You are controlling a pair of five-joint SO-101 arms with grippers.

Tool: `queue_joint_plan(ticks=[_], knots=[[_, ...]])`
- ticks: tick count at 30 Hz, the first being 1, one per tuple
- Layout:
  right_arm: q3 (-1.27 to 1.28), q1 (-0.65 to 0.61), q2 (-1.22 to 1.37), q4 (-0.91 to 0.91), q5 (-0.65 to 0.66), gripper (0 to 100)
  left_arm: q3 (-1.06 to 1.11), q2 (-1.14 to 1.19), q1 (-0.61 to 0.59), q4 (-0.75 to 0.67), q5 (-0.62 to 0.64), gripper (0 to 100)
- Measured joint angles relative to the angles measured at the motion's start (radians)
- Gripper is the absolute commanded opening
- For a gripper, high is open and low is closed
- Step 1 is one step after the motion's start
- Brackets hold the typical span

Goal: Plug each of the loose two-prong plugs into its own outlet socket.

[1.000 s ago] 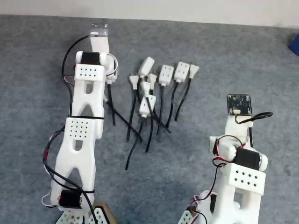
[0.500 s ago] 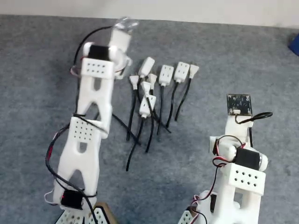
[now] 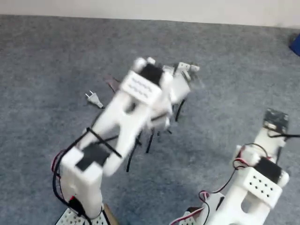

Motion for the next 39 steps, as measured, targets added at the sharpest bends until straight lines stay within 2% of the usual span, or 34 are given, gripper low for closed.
queue_joint_plan(ticks=[4, 9, 12, 15, 20, 25, 32, 39], knots=[[0.0, 0.071, 0.0, -0.018, 0.003, 14.9, 0.308, -0.138, 0.094, -0.153, -0.063, 0], [0.003, 0.107, 0.0, -0.021, 0.051, 14.9, 0.654, -0.176, 0.163, -0.408, -0.097, 0], [0.032, 0.11, 0.0, -0.025, 0.057, 14.9, 0.77, -0.196, 0.199, -0.511, -0.115, 0], [0.034, 0.11, 0.0, -0.025, 0.063, 14.9, 0.827, -0.213, 0.236, -0.555, -0.138, 0], [0.034, 0.11, 0.0, -0.025, 0.063, 14.9, 0.848, -0.222, 0.308, -0.575, -0.158, 3], [0.034, 0.11, 0.0, -0.025, 0.063, 14.9, 0.845, -0.221, 0.31, -0.575, -0.158, 19], [0.034, 0.11, 0.0, -0.025, 0.063, 14.9, 0.772, -0.21, 0.253, -0.482, -0.158, 17], [0.034, 0.11, 0.0, -0.025, 0.063, 14.9, 0.609, -0.21, 0.135, -0.362, -0.201, 18]])
